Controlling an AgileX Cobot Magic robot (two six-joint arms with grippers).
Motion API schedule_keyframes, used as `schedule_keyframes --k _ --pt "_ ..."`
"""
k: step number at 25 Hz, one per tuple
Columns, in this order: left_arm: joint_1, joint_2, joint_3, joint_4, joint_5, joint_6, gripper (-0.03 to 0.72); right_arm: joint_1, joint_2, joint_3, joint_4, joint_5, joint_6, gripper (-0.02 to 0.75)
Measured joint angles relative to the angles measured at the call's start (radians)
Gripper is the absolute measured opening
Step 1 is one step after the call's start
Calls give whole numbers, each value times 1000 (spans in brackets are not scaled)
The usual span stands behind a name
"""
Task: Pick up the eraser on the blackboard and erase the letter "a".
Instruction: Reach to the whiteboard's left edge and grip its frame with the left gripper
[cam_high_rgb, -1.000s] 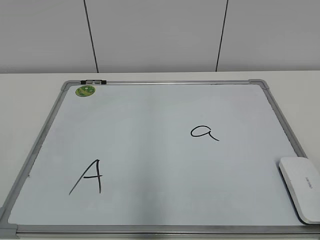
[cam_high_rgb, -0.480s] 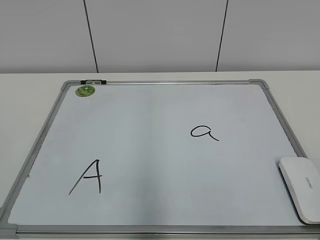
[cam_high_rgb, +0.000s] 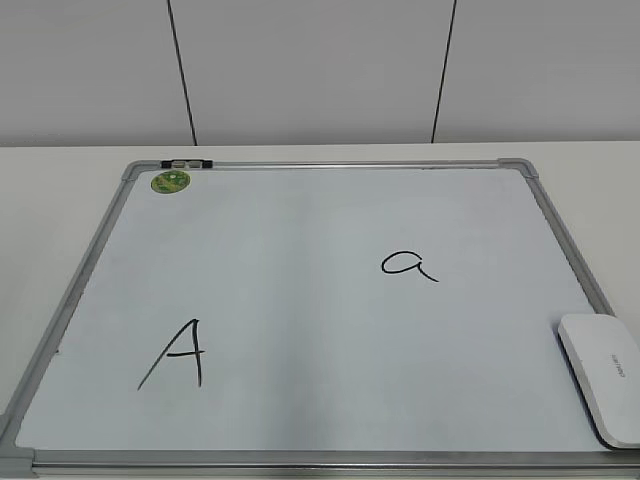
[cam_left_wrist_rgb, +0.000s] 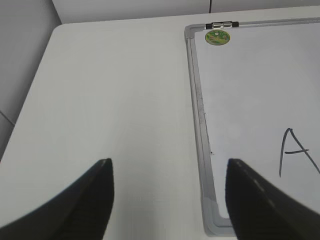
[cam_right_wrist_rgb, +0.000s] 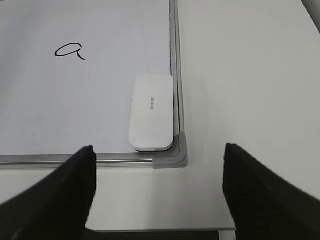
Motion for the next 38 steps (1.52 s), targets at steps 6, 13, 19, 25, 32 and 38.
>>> schedule_keyframes --k 6,13,19,25,32,38 --pt "0 312 -84 -11 -48 0 516 0 0 0 0 0 0 587" --pt "0 661 -282 -32 -28 0 516 0 0 0 0 0 0 587" --pt "0 924 -463 -93 54 59 516 0 0 0 0 0 0 587" --pt "6 1157 -582 -172 97 158 516 0 0 0 0 0 0 587" --pt "86 1385 -684 -342 130 313 516 0 0 0 0 0 0 586" --pt "117 1503 -786 -412 136 390 512 0 0 0 0 0 0 587"
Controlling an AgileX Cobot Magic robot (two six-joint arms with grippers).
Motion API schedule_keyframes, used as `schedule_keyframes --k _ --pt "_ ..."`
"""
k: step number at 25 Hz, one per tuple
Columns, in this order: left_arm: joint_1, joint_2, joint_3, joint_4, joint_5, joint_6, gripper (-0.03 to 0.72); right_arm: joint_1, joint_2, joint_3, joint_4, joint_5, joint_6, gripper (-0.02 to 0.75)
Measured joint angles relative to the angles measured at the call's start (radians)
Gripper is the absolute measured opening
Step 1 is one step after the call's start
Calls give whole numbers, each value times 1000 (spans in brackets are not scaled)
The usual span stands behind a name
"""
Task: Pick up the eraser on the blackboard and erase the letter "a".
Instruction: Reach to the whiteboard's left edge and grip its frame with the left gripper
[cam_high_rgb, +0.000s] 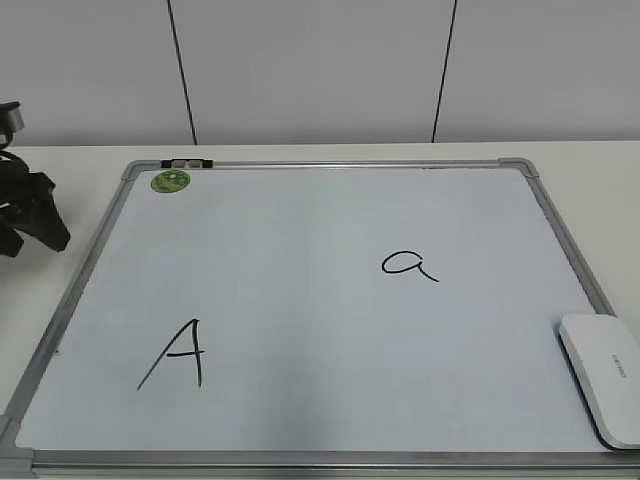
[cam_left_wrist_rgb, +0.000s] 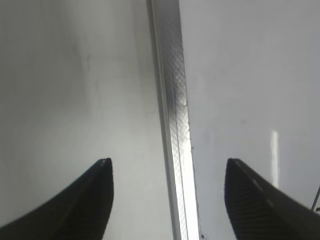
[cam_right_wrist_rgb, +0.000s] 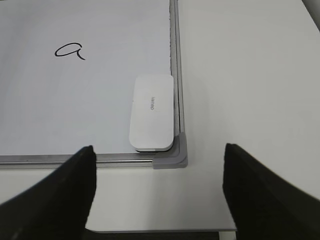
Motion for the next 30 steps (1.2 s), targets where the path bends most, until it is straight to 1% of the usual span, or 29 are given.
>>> schedule_keyframes --k 4,8,12,13,17,27,30 --pt "0 73 -82 -16 37 7 465 0 0 0 0 0 0 587" --pt "0 132 -125 -27 52 9 436 0 0 0 1 0 0 587" --pt "5 155 -131 -38 54 9 344 0 0 0 4 0 0 586" --pt "7 163 -131 -43 54 9 333 0 0 0 4 0 0 587" --pt "15 198 -131 -73 58 11 316 0 0 0 4 0 0 587" --pt "15 230 -131 -100 60 11 277 0 0 0 4 0 0 586" --pt "15 234 -131 -105 60 11 251 0 0 0 4 0 0 586"
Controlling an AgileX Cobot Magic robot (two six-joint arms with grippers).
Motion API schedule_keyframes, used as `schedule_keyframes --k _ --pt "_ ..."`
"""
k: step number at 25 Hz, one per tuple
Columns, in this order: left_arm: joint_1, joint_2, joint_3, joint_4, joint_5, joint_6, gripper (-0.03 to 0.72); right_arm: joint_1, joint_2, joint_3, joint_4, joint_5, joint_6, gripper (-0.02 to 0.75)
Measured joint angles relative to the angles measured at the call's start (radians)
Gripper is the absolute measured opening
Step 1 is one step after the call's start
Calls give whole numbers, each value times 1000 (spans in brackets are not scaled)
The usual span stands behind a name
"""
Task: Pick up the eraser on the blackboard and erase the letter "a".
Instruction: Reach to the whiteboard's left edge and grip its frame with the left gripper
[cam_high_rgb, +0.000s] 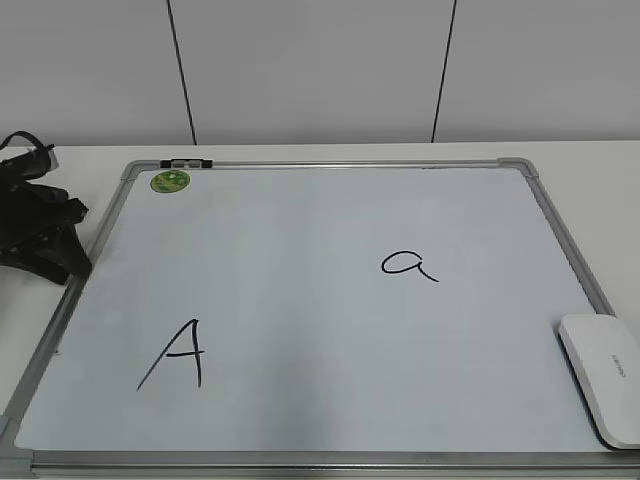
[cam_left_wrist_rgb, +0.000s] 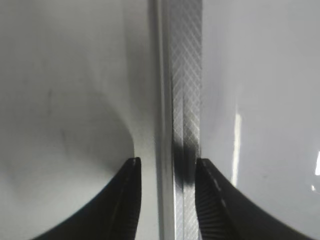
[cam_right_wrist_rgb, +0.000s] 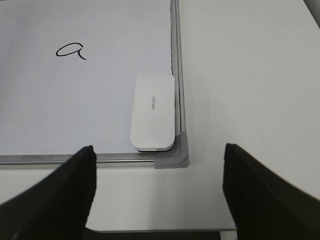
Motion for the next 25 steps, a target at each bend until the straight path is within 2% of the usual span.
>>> schedule_keyframes --k 11,25 --pt "0 0 0 -2 0 0 185 0 0 0 0 0 0 587" --pt "0 0 0 -5 0 0 177 0 0 0 0 0 0 587"
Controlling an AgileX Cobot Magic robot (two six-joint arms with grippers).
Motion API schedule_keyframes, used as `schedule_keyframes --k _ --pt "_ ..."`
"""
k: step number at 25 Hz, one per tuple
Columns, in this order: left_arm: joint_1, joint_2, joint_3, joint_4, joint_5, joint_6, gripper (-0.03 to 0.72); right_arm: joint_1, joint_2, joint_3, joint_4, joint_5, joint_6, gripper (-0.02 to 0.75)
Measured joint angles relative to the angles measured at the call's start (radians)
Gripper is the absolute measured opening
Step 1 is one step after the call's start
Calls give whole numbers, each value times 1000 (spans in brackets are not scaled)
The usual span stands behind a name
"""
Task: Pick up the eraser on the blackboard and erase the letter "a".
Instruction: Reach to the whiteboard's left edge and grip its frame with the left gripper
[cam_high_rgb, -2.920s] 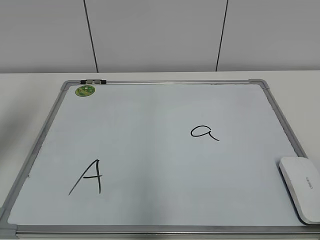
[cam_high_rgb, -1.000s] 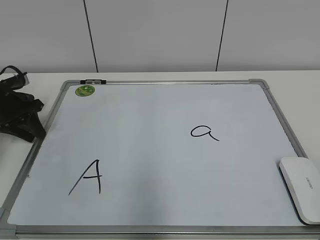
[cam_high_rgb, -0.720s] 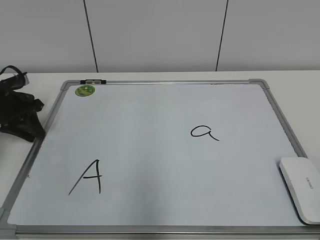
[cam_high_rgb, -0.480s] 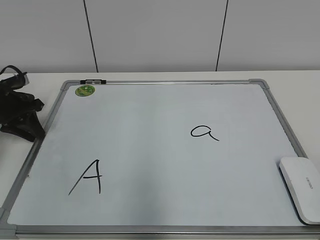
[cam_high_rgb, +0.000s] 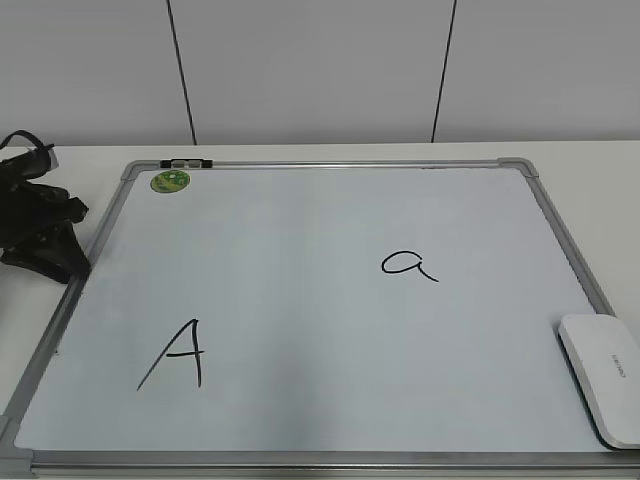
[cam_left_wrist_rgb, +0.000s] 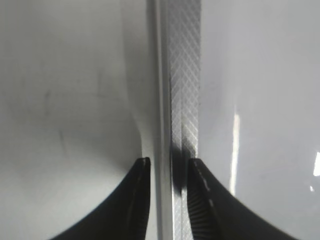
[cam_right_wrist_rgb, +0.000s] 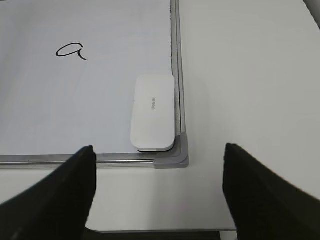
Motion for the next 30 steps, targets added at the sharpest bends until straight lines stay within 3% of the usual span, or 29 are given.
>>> schedule_keyframes --k 25,30 --pt "0 11 -3 -15 13 0 130 0 0 0 0 0 0 586" --pt "0 11 -8 -21 20 0 36 0 0 0 0 0 0 586"
